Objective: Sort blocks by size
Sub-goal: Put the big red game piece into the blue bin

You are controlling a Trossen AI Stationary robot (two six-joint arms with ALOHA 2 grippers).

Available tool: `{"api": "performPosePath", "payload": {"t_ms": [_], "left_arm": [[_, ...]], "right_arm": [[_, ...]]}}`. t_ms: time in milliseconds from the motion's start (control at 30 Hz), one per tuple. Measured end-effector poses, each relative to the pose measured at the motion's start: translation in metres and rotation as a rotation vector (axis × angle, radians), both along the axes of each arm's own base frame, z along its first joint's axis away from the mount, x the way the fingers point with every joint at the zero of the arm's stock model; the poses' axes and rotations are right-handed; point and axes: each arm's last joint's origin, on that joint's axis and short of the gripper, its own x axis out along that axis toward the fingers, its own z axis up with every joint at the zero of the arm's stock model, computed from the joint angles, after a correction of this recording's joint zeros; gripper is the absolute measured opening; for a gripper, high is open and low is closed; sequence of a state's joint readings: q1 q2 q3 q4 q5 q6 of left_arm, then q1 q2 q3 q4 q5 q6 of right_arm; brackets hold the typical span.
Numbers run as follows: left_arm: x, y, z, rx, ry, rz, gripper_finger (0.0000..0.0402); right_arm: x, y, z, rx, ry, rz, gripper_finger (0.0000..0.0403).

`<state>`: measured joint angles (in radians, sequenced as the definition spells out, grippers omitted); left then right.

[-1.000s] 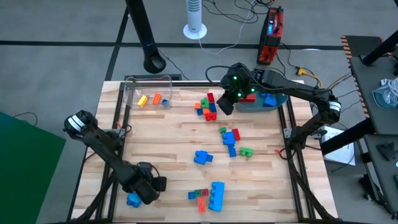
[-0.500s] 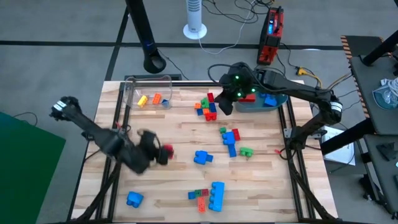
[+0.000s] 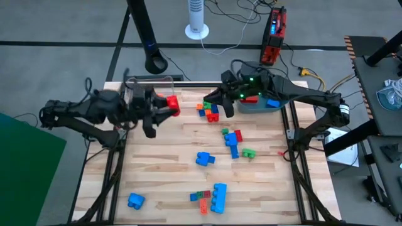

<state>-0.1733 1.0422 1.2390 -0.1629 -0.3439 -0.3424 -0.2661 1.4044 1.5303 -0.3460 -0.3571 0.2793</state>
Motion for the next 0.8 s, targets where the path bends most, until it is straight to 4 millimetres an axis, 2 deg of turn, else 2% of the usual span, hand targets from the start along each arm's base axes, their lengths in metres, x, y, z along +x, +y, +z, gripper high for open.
{"api": "performPosePath", "payload": {"t_ms": [167,333,567,700,800], "left_arm": [[0.006,0.012,0.016,0.144,-0.011,-0.012,0.016],[0.022,0.018,0.015,0.218,0.023,-0.031,0.016],[0.037,0.023,0.013,0.277,0.011,-0.026,0.016],[0.044,0.025,0.01,0.284,0.012,-0.021,0.016],[0.05,0.027,0.009,0.284,-0.004,-0.011,0.016]], "right_arm": [[0.007,0.012,0.018,0.003,-0.186,0.064,0.0077],[0.015,0.025,0.023,-0.047,-0.274,0.079,0.0173],[0.017,0.034,0.025,-0.124,-0.306,0.109,0.0293],[0.017,0.037,0.025,-0.158,-0.316,0.123,0.0335],[0.017,0.038,0.027,-0.163,-0.333,0.125,0.0348]]}}
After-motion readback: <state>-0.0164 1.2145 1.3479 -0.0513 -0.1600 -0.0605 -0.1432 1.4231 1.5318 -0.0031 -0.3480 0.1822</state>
